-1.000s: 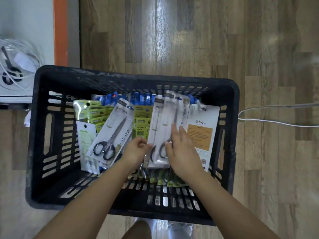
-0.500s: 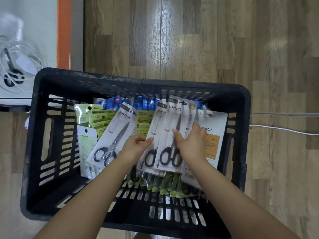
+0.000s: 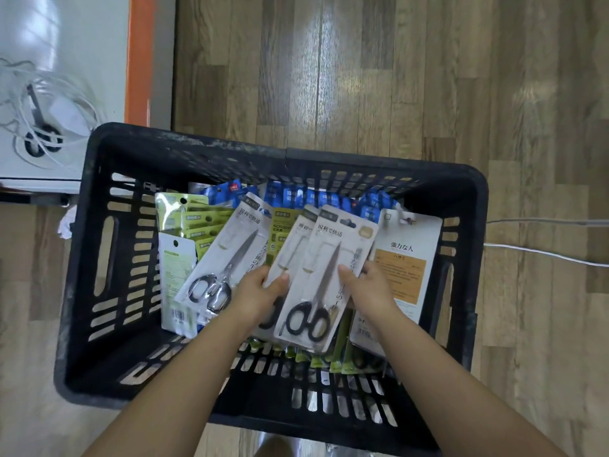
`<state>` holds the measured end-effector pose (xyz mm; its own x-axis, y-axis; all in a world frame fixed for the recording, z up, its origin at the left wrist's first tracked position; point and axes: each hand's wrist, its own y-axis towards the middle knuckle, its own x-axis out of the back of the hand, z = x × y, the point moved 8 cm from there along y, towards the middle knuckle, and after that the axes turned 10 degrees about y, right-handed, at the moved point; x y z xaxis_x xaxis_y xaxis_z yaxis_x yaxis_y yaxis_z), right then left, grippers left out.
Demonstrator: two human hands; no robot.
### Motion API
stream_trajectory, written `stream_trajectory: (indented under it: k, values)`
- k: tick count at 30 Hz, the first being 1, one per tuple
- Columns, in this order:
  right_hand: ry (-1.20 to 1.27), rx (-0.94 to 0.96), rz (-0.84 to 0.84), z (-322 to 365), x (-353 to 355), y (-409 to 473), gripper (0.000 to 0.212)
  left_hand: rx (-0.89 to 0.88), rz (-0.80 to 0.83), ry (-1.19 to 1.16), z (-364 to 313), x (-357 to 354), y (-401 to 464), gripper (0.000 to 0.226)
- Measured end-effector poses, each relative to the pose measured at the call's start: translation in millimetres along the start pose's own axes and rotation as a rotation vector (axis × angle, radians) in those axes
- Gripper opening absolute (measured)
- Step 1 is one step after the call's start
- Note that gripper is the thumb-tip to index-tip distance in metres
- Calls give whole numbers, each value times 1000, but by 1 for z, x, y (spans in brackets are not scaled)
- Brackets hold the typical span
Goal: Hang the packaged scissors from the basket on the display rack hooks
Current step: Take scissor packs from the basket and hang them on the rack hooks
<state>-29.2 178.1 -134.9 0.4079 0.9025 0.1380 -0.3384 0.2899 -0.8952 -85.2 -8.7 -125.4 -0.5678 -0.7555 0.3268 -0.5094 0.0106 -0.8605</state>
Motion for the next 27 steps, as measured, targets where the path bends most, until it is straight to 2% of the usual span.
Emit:
stream_trajectory:
  k: [5,7,9,12,16,21,25,27]
  values:
    - [201,-163,28,-24,-4,-19,30,60,-94,-33,16,24,-21,17]
    - [172,-172,41,-23,-6,-30,37,88,-136,-44,20,41,-37,26]
    - [130,-151,69,-12,-10,-46,53,116,-169,-70,20,61,-56,35]
    - [69,-113,130,27,-24,-84,66,119,-205,-195,8,90,-94,31]
    - [4,47,210,105,-53,-149,54,66,-308,-348,-24,148,-161,23]
    - [-88,319,358,228,-99,-291,35,-69,-506,-454,-73,241,-293,21]
    - [-163,549,511,310,-124,-444,36,-149,-713,-488,-105,316,-436,24]
    - [-167,650,583,342,-131,-529,43,-184,-846,-513,-114,348,-512,24]
